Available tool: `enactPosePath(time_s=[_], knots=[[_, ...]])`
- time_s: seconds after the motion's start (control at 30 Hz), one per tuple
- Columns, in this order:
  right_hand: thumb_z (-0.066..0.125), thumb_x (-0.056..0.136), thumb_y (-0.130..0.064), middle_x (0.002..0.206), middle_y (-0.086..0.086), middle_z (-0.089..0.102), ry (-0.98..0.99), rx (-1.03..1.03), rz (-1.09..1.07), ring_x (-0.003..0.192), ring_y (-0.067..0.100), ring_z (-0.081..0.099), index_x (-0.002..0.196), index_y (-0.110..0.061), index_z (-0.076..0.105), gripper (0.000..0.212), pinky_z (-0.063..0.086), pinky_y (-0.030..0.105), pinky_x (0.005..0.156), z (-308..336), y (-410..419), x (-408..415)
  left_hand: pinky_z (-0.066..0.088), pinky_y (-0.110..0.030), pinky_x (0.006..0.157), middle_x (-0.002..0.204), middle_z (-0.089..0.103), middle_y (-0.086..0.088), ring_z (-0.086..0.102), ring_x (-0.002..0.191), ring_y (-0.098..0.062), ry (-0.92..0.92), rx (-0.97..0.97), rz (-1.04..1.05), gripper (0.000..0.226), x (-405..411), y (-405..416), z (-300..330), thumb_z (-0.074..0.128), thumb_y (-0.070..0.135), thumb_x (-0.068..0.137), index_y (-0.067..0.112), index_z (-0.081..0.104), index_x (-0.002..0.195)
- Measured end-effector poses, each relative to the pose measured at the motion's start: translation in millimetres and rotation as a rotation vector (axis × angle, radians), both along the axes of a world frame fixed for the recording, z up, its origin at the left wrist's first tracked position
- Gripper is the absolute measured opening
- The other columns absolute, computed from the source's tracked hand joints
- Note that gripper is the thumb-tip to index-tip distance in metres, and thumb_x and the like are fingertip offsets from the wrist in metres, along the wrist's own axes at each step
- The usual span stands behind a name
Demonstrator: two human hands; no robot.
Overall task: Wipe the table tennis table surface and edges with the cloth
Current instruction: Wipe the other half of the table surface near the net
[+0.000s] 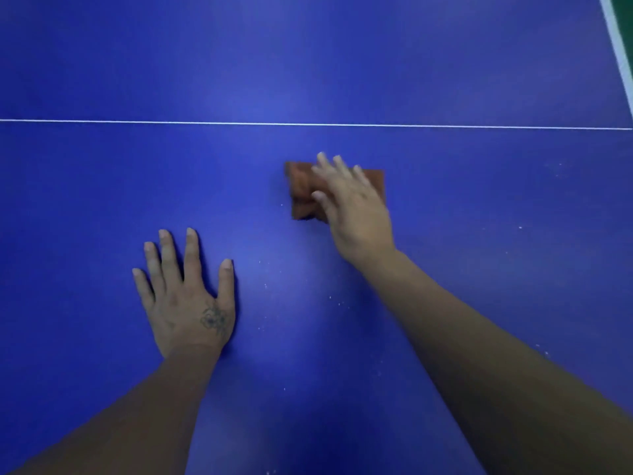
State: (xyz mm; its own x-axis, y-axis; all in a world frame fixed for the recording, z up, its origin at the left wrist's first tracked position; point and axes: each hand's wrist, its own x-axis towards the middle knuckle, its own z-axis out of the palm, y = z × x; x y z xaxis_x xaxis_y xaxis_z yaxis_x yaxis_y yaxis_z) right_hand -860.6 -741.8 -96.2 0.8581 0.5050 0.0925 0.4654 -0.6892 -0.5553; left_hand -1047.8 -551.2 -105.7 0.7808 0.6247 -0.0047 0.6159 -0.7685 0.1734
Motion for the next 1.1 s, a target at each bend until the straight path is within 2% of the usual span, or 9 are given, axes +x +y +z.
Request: enactPosePath(time_s=[0.1,0.23,0.33,0.43,0.57,0.8,0.93,1.03,1.1], knots=[[0.039,0.110,-0.033,0.167,0.000,0.037,-0.007,0.012,-0.210,0.157,0.027,0.028,0.156,-0.015,0.046,0.049,0.012,0.045,0.130,8.6,-39.8,32.9,0.003,-0.055,0.135,0.180,0.011,-0.010,0.003,0.167,-0.030,0.014,-0.010,0.009,0.078,0.0,0.8,-0.5,0.031,0.063,0.104,0.023,0.025,0.171],[0.033,0.112,-0.043,0.172,-0.003,0.026,0.008,-0.248,-0.378,0.161,0.027,0.014,0.161,-0.021,0.037,0.054,0.005,0.051,0.130,2.0,-87.0,72.1,0.003,-0.055,0.135,0.181,0.009,-0.009,0.001,0.168,-0.029,0.023,-0.006,0.003,0.078,-0.6,2.3,-0.5,0.030,0.064,0.105,0.024,0.024,0.171],[0.029,0.108,-0.057,0.175,0.002,0.015,-0.008,-0.363,-0.414,0.162,0.030,0.007,0.164,-0.025,0.030,0.064,0.003,0.051,0.131,-6.6,-80.4,75.4,0.002,-0.055,0.135,0.181,0.007,-0.008,-0.001,0.168,-0.028,0.043,0.002,0.007,0.078,0.5,3.5,-2.0,0.027,0.065,0.104,0.025,0.022,0.172],[0.031,0.106,-0.059,0.175,0.004,0.016,-0.041,-0.341,-0.356,0.162,0.030,0.010,0.164,-0.024,0.031,0.067,0.006,0.048,0.131,-7.0,-41.9,65.7,0.002,-0.055,0.135,0.181,0.007,-0.008,-0.002,0.168,-0.028,0.046,-0.002,0.004,0.078,0.0,5.6,-3.7,0.026,0.066,0.104,0.026,0.021,0.172],[0.037,0.105,-0.056,0.174,0.000,0.020,-0.105,-0.311,-0.140,0.162,0.025,0.014,0.162,-0.026,0.035,0.064,0.010,0.044,0.131,-6.1,14.6,35.2,0.003,-0.055,0.134,0.181,0.005,-0.006,-0.003,0.168,-0.027,0.046,-0.003,0.005,0.078,-0.1,6.1,-4.1,0.024,0.067,0.104,0.028,0.019,0.172],[0.043,0.111,-0.033,0.168,-0.005,0.034,-0.037,-0.174,0.191,0.159,0.020,0.026,0.151,-0.020,0.053,0.043,0.019,0.039,0.128,2.5,57.4,-15.6,0.006,-0.058,0.134,0.180,0.012,-0.010,0.006,0.167,-0.033,0.002,0.026,-0.007,0.076,-1.7,7.5,-6.2,0.032,0.061,0.106,0.023,0.026,0.171],[0.042,0.111,-0.030,0.166,-0.002,0.039,-0.054,-0.043,0.119,0.156,0.025,0.031,0.150,-0.015,0.054,0.043,0.018,0.042,0.128,16.2,69.6,26.9,0.007,-0.058,0.134,0.179,0.015,-0.011,0.009,0.167,-0.034,-0.002,0.033,0.001,0.075,0.6,5.7,-8.7,0.036,0.060,0.105,0.022,0.030,0.170],[0.037,0.112,-0.036,0.164,-0.007,0.042,-0.030,-0.111,0.105,0.159,0.023,0.025,0.148,-0.019,0.056,0.045,0.011,0.044,0.130,20.4,77.2,79.1,0.005,-0.056,0.134,0.180,0.010,-0.009,0.004,0.167,-0.031,0.034,0.032,-0.002,0.076,-0.7,6.8,-10.0,0.033,0.062,0.106,0.025,0.025,0.171],[0.035,0.112,-0.042,0.168,-0.006,0.034,0.005,-0.200,0.189,0.161,0.022,0.018,0.152,-0.022,0.053,0.048,0.008,0.045,0.131,12.6,76.6,100.9,0.005,-0.056,0.134,0.181,0.008,-0.008,0.002,0.167,-0.030,0.043,0.029,-0.002,0.076,-1.4,7.6,-11.0,0.032,0.063,0.106,0.025,0.023,0.172]])
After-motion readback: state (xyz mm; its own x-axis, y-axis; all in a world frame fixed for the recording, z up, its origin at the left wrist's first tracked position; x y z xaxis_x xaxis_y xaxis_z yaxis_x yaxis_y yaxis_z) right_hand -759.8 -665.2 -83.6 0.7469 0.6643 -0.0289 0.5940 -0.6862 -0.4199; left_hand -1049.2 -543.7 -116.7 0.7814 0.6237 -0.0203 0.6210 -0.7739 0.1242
